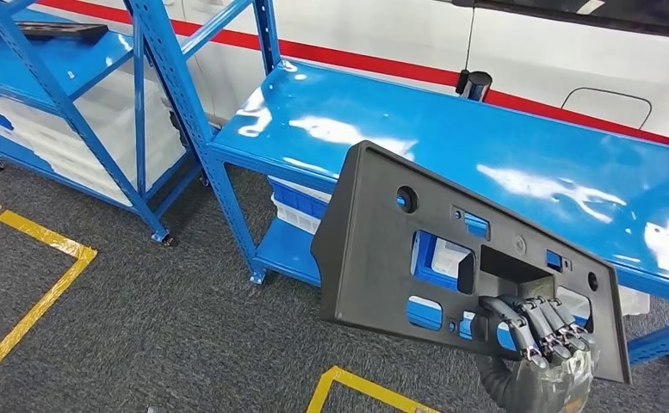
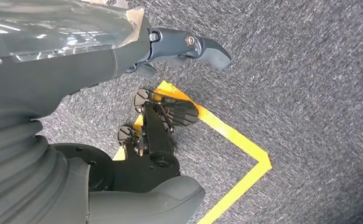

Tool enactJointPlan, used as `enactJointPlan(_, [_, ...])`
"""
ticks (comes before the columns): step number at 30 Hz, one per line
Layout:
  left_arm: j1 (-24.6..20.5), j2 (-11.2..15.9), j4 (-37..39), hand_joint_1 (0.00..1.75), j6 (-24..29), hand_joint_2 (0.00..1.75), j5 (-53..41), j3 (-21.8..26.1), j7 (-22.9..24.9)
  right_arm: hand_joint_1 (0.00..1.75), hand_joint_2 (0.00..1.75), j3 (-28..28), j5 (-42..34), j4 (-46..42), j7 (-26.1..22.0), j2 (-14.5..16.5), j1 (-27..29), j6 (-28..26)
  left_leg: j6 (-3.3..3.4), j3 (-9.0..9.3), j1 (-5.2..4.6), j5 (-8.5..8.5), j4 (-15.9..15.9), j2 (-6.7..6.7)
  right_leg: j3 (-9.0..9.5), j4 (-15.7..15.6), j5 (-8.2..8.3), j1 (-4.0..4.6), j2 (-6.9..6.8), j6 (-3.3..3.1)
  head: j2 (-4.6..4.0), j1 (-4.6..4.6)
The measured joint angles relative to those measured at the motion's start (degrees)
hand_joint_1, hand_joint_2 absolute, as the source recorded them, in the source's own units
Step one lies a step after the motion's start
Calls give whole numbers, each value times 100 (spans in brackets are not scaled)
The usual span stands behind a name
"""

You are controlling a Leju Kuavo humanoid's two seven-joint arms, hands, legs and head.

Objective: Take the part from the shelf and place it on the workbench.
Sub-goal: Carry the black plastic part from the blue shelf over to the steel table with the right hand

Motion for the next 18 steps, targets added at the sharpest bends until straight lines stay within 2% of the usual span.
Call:
enactJointPlan(1, [2, 1, 0, 0, 0, 175, 1, 2, -3, 175, 175, 4, -2, 9, 2, 2, -7, 0, -34, -5, 0, 21, 0, -6, -28, 2, 33, 10, 1, -19, 0, 1])
enactJointPlan(3, [9, 9, 0, 0, 2, 175, 3, 7, -8, 175, 175, 13, -7, 25, 6, 7, -23, 0, -101, -57, 16, -51, 74, -14, -66, -33, 79, -48, -7, -105, 0, 0])
enactJointPlan(4, [14, 13, 0, 0, 7, 175, 5, 10, -10, 175, 175, 19, -15, 31, 9, 10, -28, 0, -138, -130, 29, -205, 239, -17, -80, -48, 117, -78, -14, -163, 0, -4])
enactJointPlan(5, [20, 17, 0, 0, 16, 175, 9, 17, -12, 175, 175, 27, -24, 42, 19, 13, -34, 0, -177, -250, 47, -435, 532, -19, -105, -54, 159, -99, -23, -219, 0, -9])
enactJointPlan(7, [45, 18, 0, 0, 49, 175, 20, 37, -10, 175, 175, 49, -23, 72, 70, 16, -51, 0, -251, -549, 82, -918, 1346, -16, -192, -46, 230, -85, -35, -271, 0, -18])
enactJointPlan(8, [64, 21, 0, 0, 73, 175, 27, 53, -6, 175, 175, 63, -2, 94, 115, 15, -64, 0, -278, -641, 100, -1041, 1658, -14, -236, -42, 263, -80, -37, -275, 0, -18])
enactJointPlan(9, [84, 26, 0, 0, 94, 175, 32, 69, 3, 175, 175, 79, 17, 115, 163, 14, -79, 0, -296, -629, 117, -1043, 1763, -13, -271, -38, 290, -78, -37, -266, 0, -19])
enactJointPlan(10, [100, 33, 0, 0, 109, 175, 36, 84, 16, 175, 175, 90, 29, 134, 204, 12, -93, 0, -303, -498, 134, -939, 1624, -11, -294, -37, 311, -78, -36, -252, 0, -20])
enactJointPlan(12, [111, 55, 0, 0, 119, 175, 38, 103, 37, 175, 175, 99, 6, 155, 224, 8, -106, 0, -285, 39, 156, -607, 806, -12, -316, -35, 343, -76, -37, -212, 0, -20])
enactJointPlan(13, [110, 68, 0, 0, 114, 175, 36, 108, 43, 175, 175, 99, -14, 159, 215, 8, -108, 0, -265, 300, 154, -489, 382, -15, -326, -29, 359, -63, -38, -187, 0, -19])
enactJointPlan(14, [109, 80, 0, 0, 109, 175, 33, 115, 43, 175, 175, 99, -30, 160, 205, 7, -110, 0, -244, 474, 147, -425, 80, -18, -340, -23, 380, -49, -42, -155, 0, -15])
enactJointPlan(15, [110, 88, 0, 0, 104, 175, 31, 122, 43, 175, 175, 99, -39, 160, 198, 6, -112, 0, -223, 549, 132, -407, -72, -20, -360, -17, 404, -39, -45, -117, 0, -16])
enactJointPlan(16, [110, 94, 0, 0, 92, 175, 31, 129, 40, 175, 175, 100, -31, 163, 196, 5, -114, 0, -200, 542, 113, -395, -113, -19, -381, -15, 432, -33, -48, -74, 0, -13])
enactJointPlan(18, [101, 100, 0, 0, 51, 175, 42, 149, 24, 175, 175, 116, 59, 179, 208, 3, -126, 0, -108, 472, 104, -322, -165, 2, -445, 26, 434, -25, -43, -2, 0, -13])
